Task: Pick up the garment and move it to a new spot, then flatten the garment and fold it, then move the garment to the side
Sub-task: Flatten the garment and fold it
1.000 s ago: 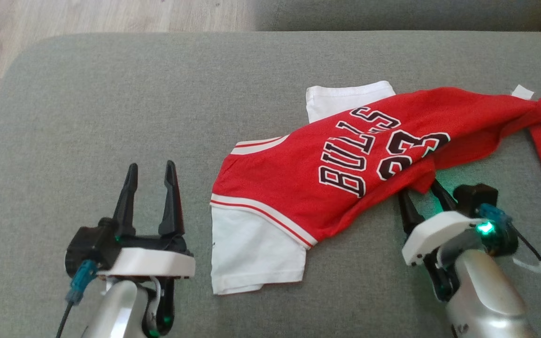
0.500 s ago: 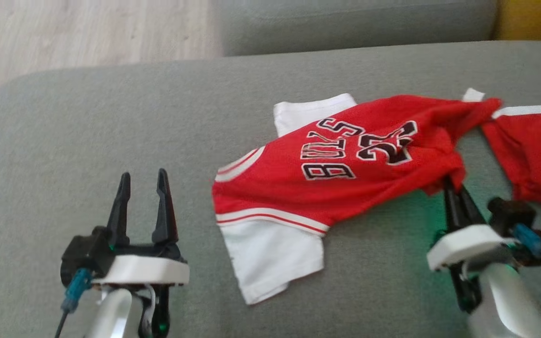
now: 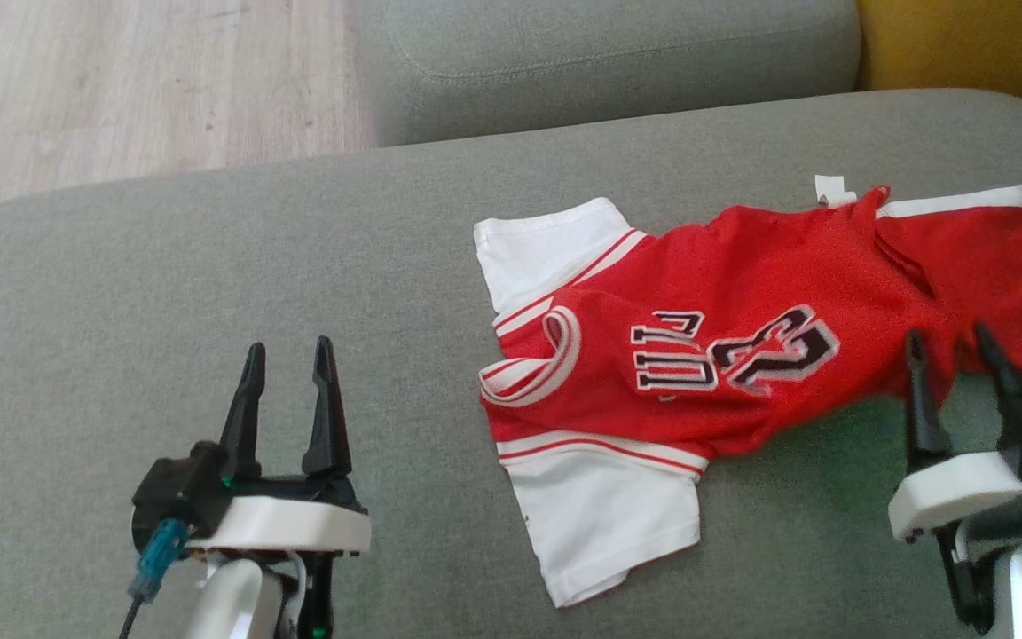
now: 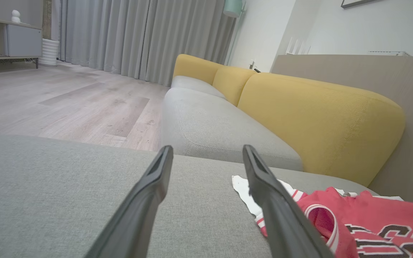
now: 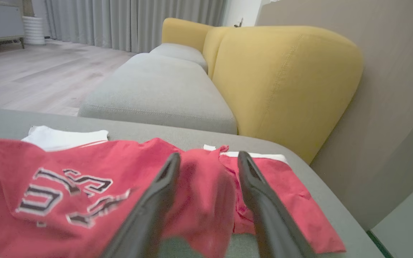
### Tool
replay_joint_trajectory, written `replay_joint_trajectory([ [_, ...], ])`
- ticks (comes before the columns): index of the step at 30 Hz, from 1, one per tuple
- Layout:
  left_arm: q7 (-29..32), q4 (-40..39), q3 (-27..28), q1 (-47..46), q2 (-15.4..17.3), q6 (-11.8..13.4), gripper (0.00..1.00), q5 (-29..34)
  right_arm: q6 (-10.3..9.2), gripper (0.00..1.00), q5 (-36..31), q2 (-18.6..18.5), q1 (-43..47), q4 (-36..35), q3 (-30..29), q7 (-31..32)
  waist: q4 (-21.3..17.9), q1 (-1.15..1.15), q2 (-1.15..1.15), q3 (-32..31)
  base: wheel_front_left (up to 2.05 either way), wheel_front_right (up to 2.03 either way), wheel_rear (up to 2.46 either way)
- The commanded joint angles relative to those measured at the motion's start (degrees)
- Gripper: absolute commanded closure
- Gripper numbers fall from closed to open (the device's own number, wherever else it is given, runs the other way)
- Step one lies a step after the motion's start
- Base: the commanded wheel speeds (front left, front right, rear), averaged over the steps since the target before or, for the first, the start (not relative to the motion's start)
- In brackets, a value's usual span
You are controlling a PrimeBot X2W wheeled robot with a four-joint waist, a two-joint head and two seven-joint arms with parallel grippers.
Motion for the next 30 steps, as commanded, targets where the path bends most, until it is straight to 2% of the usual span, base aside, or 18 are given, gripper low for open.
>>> replay_joint_trajectory([
  [1,-0.54,-1.32,1.66,-1.25,-0.01,-0.31,0.0,0.0,-0.04,0.0,-0.11,-0.33,-1.22,-5.01,2.43,0.78,-0.13,0.01,0.0,0.34,0.0,0.0,0.0],
  [8,-0.54,-0.79,1.65,-1.92,-0.06,-0.92,0.0,0.51,-0.04,0.0,4.83,-0.33,-0.13,-10.84,7.68,-0.42,-0.98,0.01,0.0,0.76,0.0,0.0,0.0],
  [15,-0.55,0.02,0.57,-3.74,-0.08,-2.02,0.0,1.39,-0.04,0.0,10.45,-0.33,2.11,-7.04,11.21,-5.08,-3.08,0.01,0.0,1.11,0.0,0.0,0.0],
  [21,0.38,1.38,-1.77,-9.3,-0.07,-3.73,0.0,2.1,-0.04,0.0,12.98,-0.33,2.0,-4.03,12.17,-7.66,-5.7,0.01,0.0,2.59,0.0,0.0,0.0],
  [25,4.19,2.17,-4.41,-17.82,0.88,-5.46,0.0,2.69,-0.04,0.0,14.26,-0.33,0.91,-2.36,12.5,-8.99,-8.18,0.01,0.0,4.05,0.0,0.0,0.0],
  [30,14.77,6.94,-7.97,-29.36,3.26,-6.87,0.0,-0.61,-0.04,0.0,15.78,-0.33,-0.68,-0.68,13.67,-10.39,-12.24,0.01,0.0,5.89,0.0,0.0,0.0],
])
